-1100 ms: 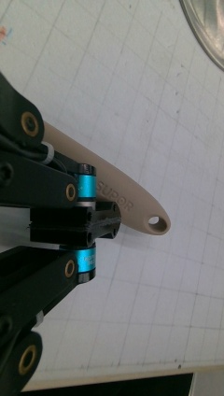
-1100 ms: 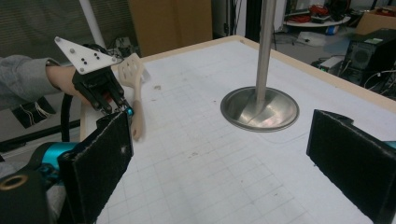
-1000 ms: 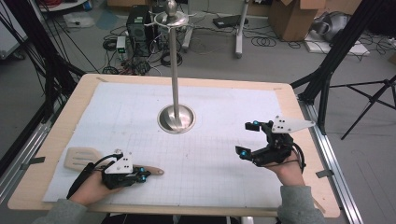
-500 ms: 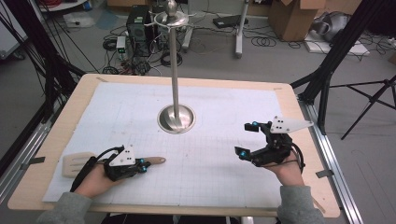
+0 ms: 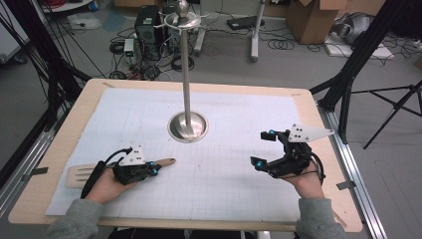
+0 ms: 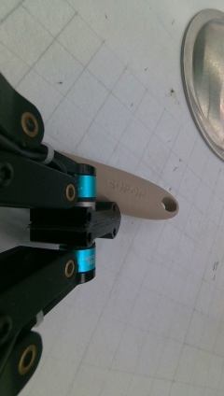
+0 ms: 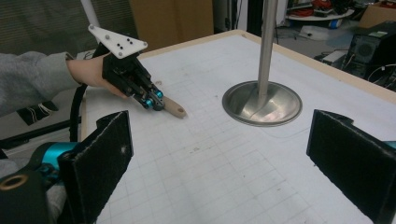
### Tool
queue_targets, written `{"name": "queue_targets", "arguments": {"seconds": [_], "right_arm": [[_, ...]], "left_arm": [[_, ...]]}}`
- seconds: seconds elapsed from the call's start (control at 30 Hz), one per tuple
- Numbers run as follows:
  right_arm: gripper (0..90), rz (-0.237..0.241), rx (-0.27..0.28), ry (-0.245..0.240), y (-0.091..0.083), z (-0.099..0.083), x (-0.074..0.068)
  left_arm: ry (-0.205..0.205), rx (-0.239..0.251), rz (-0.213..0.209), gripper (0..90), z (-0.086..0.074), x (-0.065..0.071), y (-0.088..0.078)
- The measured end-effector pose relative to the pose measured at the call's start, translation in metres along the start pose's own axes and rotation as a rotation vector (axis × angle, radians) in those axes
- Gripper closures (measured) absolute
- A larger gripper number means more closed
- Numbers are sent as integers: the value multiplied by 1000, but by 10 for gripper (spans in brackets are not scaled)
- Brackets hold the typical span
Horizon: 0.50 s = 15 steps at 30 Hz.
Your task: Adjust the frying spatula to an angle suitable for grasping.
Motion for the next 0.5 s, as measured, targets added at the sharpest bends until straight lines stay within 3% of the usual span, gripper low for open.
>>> {"name": "queue_targets", "arguments": {"seconds": [0.33,0.5], "right_arm": [[61,-2,-4,-4,1,0,0],[62,-1,-1,1,0,0,1]], "left_arm": [[-31,3,42,900,3,-6,4],[-81,18,48,900,0,-9,-1]]}}
Point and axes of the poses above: each handheld gripper's, and its own axes: y roughly forward along the jaws, z roughly out of its top, x roughly to its right, the point moved 1 cm from there along y, roughly forward along the jaws, and after that the axes turned 3 degrees about -z, right-handed, at the moved point
